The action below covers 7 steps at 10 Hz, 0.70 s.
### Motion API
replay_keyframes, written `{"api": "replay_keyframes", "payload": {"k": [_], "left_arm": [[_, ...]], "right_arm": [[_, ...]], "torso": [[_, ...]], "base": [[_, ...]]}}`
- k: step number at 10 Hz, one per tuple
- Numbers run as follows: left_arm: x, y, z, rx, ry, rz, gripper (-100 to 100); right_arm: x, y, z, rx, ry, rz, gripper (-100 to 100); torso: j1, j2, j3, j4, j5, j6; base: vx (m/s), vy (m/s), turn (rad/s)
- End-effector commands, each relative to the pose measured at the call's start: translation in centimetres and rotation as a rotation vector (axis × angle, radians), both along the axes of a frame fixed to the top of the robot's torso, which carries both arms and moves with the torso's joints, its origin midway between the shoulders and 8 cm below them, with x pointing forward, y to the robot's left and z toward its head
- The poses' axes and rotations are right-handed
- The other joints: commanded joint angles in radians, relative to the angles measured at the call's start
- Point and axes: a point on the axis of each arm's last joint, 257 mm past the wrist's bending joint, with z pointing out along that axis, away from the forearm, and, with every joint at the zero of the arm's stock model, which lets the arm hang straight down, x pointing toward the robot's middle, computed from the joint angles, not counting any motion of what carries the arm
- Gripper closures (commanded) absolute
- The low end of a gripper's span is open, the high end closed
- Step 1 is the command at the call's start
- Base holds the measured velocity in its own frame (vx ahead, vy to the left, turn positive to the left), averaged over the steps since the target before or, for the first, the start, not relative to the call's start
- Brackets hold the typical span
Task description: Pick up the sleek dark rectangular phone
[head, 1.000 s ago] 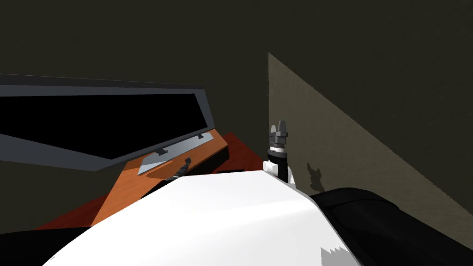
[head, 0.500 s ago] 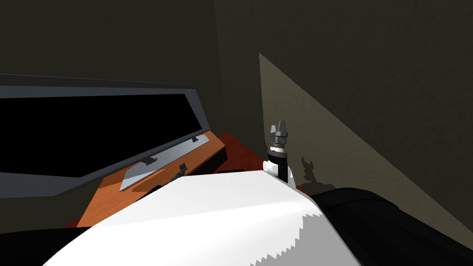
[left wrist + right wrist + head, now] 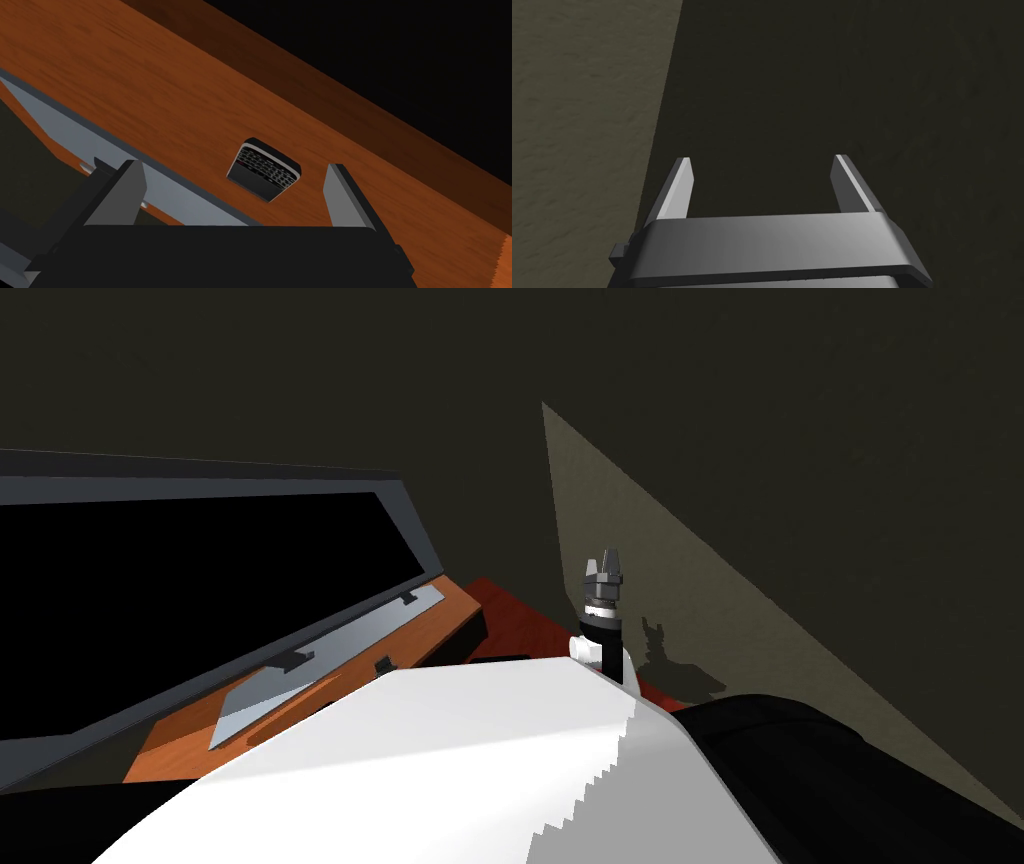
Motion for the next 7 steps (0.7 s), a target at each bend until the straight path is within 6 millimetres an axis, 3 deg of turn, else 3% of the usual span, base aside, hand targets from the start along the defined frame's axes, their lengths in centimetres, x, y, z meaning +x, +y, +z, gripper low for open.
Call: {"api": "replay_keyframes", "payload": {"k": [1, 2, 3, 5, 6, 7], "left_arm": [[-2.7, 1.1, -1.0, -0.003, 0.073, 0.022, -100], [-2.7, 1.1, -1.0, -0.003, 0.073, 0.022, -100], [-5.3, 2.0, -1.9, -0.006, 0.136, 0.044, -100], [-5.3, 2.0, -1.9, -0.006, 0.136, 0.044, -100], [-7.8, 2.8, -2.6, -0.01, 0.195, 0.067, -100], [-7.3, 3.5, -2.1, 0.006, 0.185, 0.066, -100]], "right_arm": [[0.0, 0.0, 0.0, 0.0, 0.0, 0.0, 0], [0.0, 0.0, 0.0, 0.0, 0.0, 0.0, 0], [0.0, 0.0, 0.0, 0.0, 0.0, 0.0, 0], [0.0, 0.0, 0.0, 0.0, 0.0, 0.0, 0], [0.0, 0.0, 0.0, 0.0, 0.0, 0.0, 0], [0.0, 0.0, 0.0, 0.0, 0.0, 0.0, 0]], "torso": [[0.0, 0.0, 0.0, 0.0, 0.0, 0.0], [0.0, -0.001, 0.0, 0.0, 0.0, 0.002], [0.001, -0.001, 0.0, 0.0, 0.0, 0.0], [0.001, -0.001, -0.001, 0.0, 0.0, 0.0], [0.0, 0.0, 0.0, 0.0, 0.0, 0.0], [0.0, -0.001, 0.0, 0.0, 0.0, 0.001]], "base": [[0.026, 0.02, -0.314], [0.027, 0.039, -0.191], [0.042, 0.046, -0.238], [0.02, 0.03, -0.091], [0.028, 0.026, -0.223], [0.029, 0.033, -0.187]]}}
